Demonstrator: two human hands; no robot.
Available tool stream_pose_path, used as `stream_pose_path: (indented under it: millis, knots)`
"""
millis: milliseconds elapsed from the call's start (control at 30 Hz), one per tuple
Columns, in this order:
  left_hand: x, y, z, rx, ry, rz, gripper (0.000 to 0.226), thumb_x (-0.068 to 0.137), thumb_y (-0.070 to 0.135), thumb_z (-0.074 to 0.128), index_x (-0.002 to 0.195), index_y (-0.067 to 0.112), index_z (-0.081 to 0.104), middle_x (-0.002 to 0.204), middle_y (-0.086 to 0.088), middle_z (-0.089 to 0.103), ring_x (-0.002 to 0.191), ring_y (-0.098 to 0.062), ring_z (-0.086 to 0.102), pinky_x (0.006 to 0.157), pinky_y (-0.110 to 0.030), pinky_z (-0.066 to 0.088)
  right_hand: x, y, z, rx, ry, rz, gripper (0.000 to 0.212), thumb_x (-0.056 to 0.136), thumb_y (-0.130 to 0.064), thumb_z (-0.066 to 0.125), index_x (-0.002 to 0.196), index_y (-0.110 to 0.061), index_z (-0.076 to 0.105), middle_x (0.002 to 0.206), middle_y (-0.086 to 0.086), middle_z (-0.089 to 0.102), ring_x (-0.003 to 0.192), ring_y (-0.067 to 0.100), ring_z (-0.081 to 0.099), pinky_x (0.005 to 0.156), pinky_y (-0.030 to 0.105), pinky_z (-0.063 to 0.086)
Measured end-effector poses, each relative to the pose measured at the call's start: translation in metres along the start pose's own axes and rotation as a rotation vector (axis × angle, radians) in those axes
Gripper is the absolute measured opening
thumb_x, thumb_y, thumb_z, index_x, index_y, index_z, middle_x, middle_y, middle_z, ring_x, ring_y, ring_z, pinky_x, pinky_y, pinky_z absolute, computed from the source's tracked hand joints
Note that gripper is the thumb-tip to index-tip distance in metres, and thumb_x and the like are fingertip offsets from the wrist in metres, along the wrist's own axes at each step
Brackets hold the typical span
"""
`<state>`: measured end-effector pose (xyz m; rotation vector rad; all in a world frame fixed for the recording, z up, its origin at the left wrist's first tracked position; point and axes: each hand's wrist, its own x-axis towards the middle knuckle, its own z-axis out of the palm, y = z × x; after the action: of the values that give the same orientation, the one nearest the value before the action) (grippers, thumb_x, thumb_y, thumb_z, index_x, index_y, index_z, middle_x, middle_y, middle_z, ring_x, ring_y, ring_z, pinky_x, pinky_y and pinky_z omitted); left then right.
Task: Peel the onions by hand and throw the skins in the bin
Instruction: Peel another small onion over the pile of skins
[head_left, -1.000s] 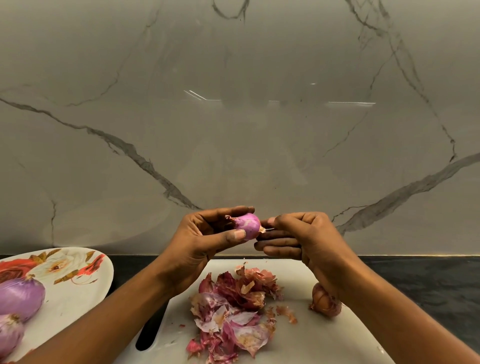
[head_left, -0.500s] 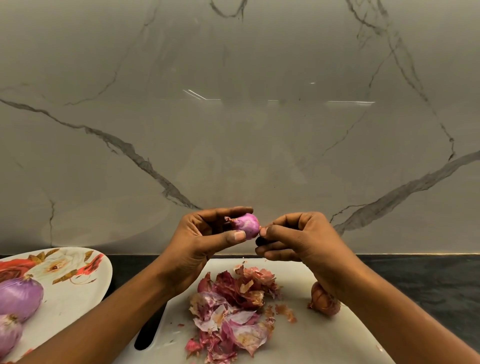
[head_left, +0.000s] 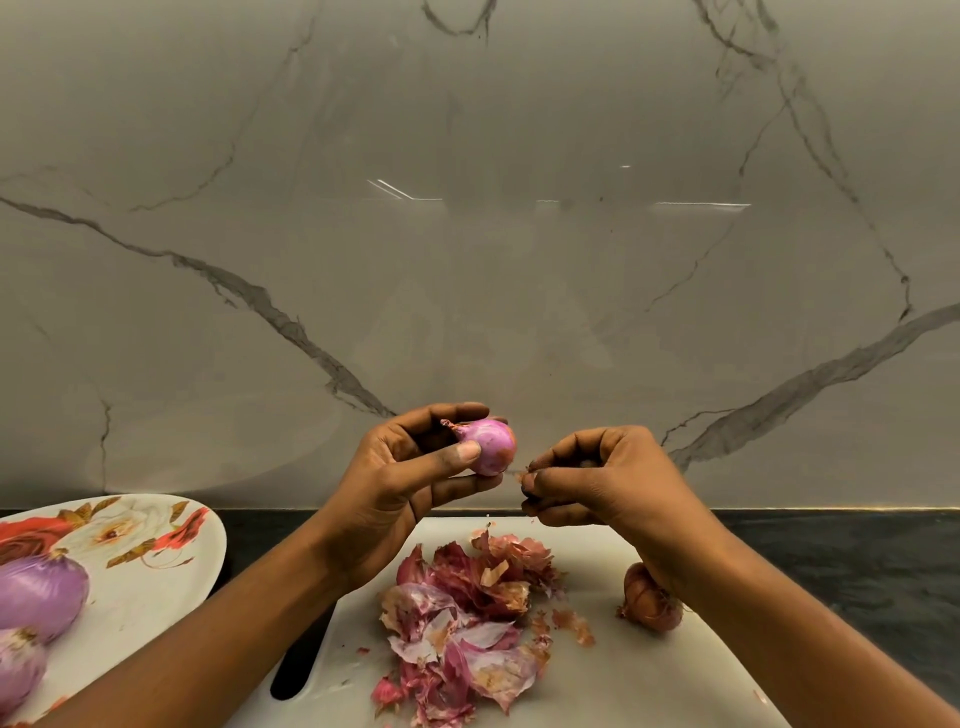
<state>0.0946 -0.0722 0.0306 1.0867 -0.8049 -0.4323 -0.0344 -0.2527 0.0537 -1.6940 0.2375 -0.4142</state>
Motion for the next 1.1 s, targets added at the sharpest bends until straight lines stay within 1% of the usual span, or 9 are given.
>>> stream_pose_path:
  millis: [100, 233, 333, 400, 533, 667, 867, 967, 1100]
  knots:
    - [-0.001, 0.0, 0.003, 0.034, 0.04, -0.01, 0.039, 0.085, 0.006, 0.075, 0.124, 0.006, 0.072, 0.125, -0.02, 0.072, 0.11, -0.04, 0.074, 0.087, -0.038, 0.064, 0.0, -0.001, -0.001, 0.061, -0.017, -0.008, 0.014, 0.084, 0.009, 0.079, 0.097, 0.005, 0.076, 0.089, 0.022, 0.079, 0.081, 0.035, 0.08, 0.072, 0.032, 0.066]
    - [-0.001, 0.0, 0.006, 0.082, 0.048, -0.021, 0.041, 0.083, 0.009, 0.076, 0.123, 0.005, 0.072, 0.121, -0.018, 0.075, 0.109, -0.037, 0.075, 0.087, -0.037, 0.064, -0.002, -0.003, -0.001, 0.12, -0.09, -0.002, 0.025, 0.085, -0.007, 0.082, 0.108, 0.0, 0.077, 0.096, 0.021, 0.08, 0.09, 0.035, 0.08, 0.08, 0.035, 0.067]
    - [-0.002, 0.002, 0.007, 0.094, 0.057, -0.029, 0.043, 0.079, 0.009, 0.078, 0.121, 0.004, 0.073, 0.119, -0.017, 0.076, 0.108, -0.036, 0.075, 0.085, -0.037, 0.065, -0.002, -0.003, 0.001, 0.113, -0.106, -0.007, 0.039, 0.077, -0.02, 0.085, 0.11, -0.002, 0.076, 0.096, 0.018, 0.08, 0.092, 0.034, 0.08, 0.08, 0.033, 0.066]
    - [-0.004, 0.003, 0.008, 0.096, 0.056, -0.032, 0.044, 0.076, 0.008, 0.079, 0.119, 0.005, 0.074, 0.116, -0.017, 0.077, 0.107, -0.035, 0.076, 0.084, -0.035, 0.065, -0.002, -0.003, 0.002, 0.089, -0.088, -0.021, 0.042, 0.073, -0.023, 0.085, 0.109, -0.003, 0.077, 0.094, 0.017, 0.081, 0.09, 0.032, 0.08, 0.078, 0.032, 0.066]
    - [-0.005, 0.003, 0.01, 0.098, 0.048, -0.036, 0.044, 0.074, 0.007, 0.08, 0.118, 0.004, 0.075, 0.115, -0.018, 0.077, 0.106, -0.036, 0.076, 0.083, -0.036, 0.065, -0.003, -0.003, 0.003, 0.066, -0.059, -0.059, 0.027, 0.081, -0.013, 0.084, 0.105, -0.002, 0.077, 0.09, 0.017, 0.081, 0.085, 0.03, 0.081, 0.074, 0.029, 0.066]
    - [-0.004, 0.006, 0.011, 0.074, 0.045, -0.026, 0.04, 0.076, 0.008, 0.078, 0.115, 0.001, 0.074, 0.115, -0.017, 0.078, 0.106, -0.035, 0.076, 0.079, -0.034, 0.065, -0.004, 0.0, 0.005, 0.01, -0.018, -0.126, 0.011, 0.09, 0.0, 0.076, 0.1, -0.004, 0.079, 0.086, 0.015, 0.081, 0.082, 0.029, 0.081, 0.073, 0.029, 0.066]
    - [-0.004, 0.007, 0.012, 0.073, 0.064, -0.024, 0.041, 0.074, 0.006, 0.079, 0.114, 0.003, 0.074, 0.112, -0.017, 0.078, 0.105, -0.035, 0.076, 0.079, -0.033, 0.065, -0.004, -0.001, 0.004, 0.059, -0.033, -0.095, 0.014, 0.093, 0.004, 0.07, 0.103, -0.001, 0.079, 0.089, 0.018, 0.08, 0.085, 0.031, 0.081, 0.075, 0.03, 0.066]
    - [-0.004, 0.007, 0.011, 0.096, 0.082, -0.023, 0.042, 0.072, 0.007, 0.08, 0.113, 0.004, 0.075, 0.112, -0.017, 0.078, 0.103, -0.035, 0.077, 0.079, -0.033, 0.065, -0.003, -0.001, 0.004, 0.089, -0.066, -0.073, 0.017, 0.091, -0.003, 0.075, 0.108, 0.0, 0.077, 0.093, 0.019, 0.08, 0.089, 0.032, 0.08, 0.078, 0.032, 0.066]
    - [-0.005, 0.006, 0.011, 0.105, 0.073, -0.021, 0.046, 0.07, 0.006, 0.082, 0.115, 0.002, 0.075, 0.113, -0.022, 0.076, 0.103, -0.038, 0.076, 0.08, -0.034, 0.064, -0.002, 0.0, 0.004, 0.048, -0.055, -0.093, 0.024, 0.085, -0.012, 0.083, 0.105, -0.002, 0.078, 0.092, 0.017, 0.081, 0.088, 0.031, 0.081, 0.08, 0.034, 0.066]
